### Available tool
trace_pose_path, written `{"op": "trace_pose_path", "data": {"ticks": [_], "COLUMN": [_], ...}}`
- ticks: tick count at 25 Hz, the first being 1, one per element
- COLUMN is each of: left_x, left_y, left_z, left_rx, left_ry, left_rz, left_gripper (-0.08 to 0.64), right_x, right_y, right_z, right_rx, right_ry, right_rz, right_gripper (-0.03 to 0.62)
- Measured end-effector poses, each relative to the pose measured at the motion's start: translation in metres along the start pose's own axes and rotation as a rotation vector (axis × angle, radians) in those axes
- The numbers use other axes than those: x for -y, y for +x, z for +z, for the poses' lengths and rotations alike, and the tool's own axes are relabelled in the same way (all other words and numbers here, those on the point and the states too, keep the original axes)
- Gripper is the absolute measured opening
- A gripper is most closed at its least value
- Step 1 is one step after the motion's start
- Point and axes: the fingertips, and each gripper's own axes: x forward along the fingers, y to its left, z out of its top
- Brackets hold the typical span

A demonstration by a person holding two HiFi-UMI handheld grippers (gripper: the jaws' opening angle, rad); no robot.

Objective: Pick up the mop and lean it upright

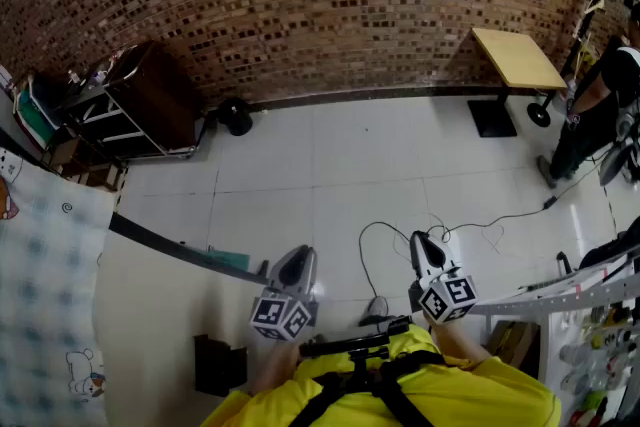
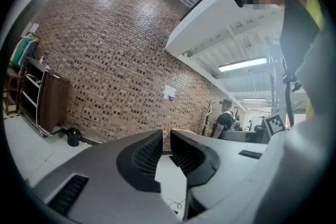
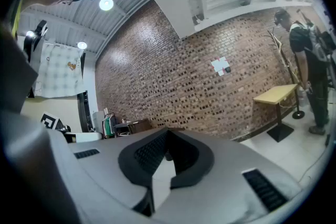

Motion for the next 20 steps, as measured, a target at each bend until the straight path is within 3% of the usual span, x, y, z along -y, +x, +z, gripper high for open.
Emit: {"op": "trace_pose_path", "data": {"ticks": [5,11,16,20], "left_x": [-0.044,-0.128,-0.212,-0.282], "left_y": [0.078,0.18,0.272,0.319], "left_z": [0.035,0.057,0.075,0.13], "left_rx": [0.039,0.025,0.007,0.041], "left_ry": [0.039,0.048,0.043,0.068], "left_rz": [0.081,0.091,0.081,0.102], "left_gripper": [0.046,0.046,0.046,0.046], "right_x": [0.055,0.082,0.131,0.11], "right_y": [0.079,0.196,0.312,0.424], "right_z": [0.038,0.047,0.053,0.103], "right_rx": [0.022,0.006,-0.035,-0.019], "right_ry": [-0.028,-0.04,-0.025,-0.086], "right_rz": [-0.025,-0.034,-0.119,-0.007], "right_gripper": [0.006,0.006,0.006,0.006]}}
